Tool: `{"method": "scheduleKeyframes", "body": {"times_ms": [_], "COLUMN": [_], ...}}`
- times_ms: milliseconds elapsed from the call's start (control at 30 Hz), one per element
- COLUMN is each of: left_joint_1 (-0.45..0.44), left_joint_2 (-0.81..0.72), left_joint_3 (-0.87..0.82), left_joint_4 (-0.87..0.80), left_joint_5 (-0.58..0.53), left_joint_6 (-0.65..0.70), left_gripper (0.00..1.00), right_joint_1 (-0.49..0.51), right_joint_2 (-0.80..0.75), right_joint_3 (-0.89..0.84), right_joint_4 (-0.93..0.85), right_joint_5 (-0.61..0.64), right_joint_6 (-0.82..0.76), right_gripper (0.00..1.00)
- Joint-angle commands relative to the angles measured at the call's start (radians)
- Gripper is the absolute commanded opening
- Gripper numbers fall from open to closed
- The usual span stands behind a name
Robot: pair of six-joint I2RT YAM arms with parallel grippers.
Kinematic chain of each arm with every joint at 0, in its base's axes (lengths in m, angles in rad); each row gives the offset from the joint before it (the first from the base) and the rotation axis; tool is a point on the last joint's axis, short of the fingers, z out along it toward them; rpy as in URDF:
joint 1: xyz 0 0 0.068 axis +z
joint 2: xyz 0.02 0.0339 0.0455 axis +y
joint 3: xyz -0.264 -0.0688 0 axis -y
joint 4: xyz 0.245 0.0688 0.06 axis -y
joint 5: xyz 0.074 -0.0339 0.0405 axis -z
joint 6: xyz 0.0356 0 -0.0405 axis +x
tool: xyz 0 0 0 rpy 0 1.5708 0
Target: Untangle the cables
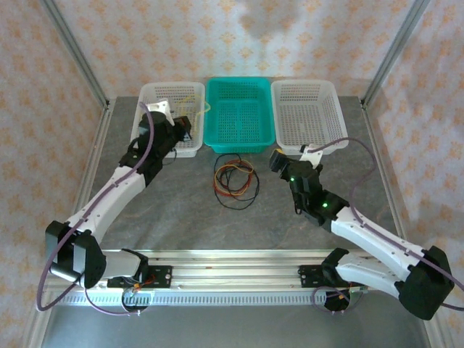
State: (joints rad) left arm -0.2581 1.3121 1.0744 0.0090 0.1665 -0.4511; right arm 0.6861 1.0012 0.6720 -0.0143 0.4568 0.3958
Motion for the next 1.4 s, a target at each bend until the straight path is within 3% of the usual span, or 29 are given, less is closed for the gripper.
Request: {"method": "scheduleKeyframes", "body": {"times_ms": [0,100,333,467,600,867,1367], "left_joint_1": [0.052,0.094,0.183,0.239,0.276,0.276,0.257], "left_joint_2": [0.040,0.088,0.192,0.252,0.321,0.540,0.892], "left_joint_3": [0.058,0.103,0.205,0.271,0.325,0.547,0.916], "left_joint_4": [-0.060,-0.093,-0.158,-0.199,-0.214,-0.319,-0.555], "left_joint_5": [0.027,0.050,-0.022,-0.083,-0.064,0.005,-0.007], "left_joint_6": [0.032,0.051,0.058,0.009,-0.055,-0.095,-0.087], "left_gripper": [0.00,0.00,0.00,0.00,0.00,0.00,0.00], "right_joint_1": [-0.024,-0.042,-0.080,-0.082,-0.082,-0.082,-0.082], "right_joint_2": [0.031,0.057,0.185,0.270,0.297,0.281,0.246], "right_joint_3": [-0.011,-0.010,0.073,0.119,0.138,0.139,0.109], "right_joint_4": [-0.112,-0.135,-0.274,-0.324,-0.329,-0.324,-0.343], "right_joint_5": [0.036,-0.007,-0.039,-0.038,-0.035,-0.051,-0.067], "right_joint_6": [0.136,0.175,0.230,0.229,0.227,0.216,0.238], "right_gripper": [1.00,1.00,1.00,1.00,1.00,1.00,1.00]}}
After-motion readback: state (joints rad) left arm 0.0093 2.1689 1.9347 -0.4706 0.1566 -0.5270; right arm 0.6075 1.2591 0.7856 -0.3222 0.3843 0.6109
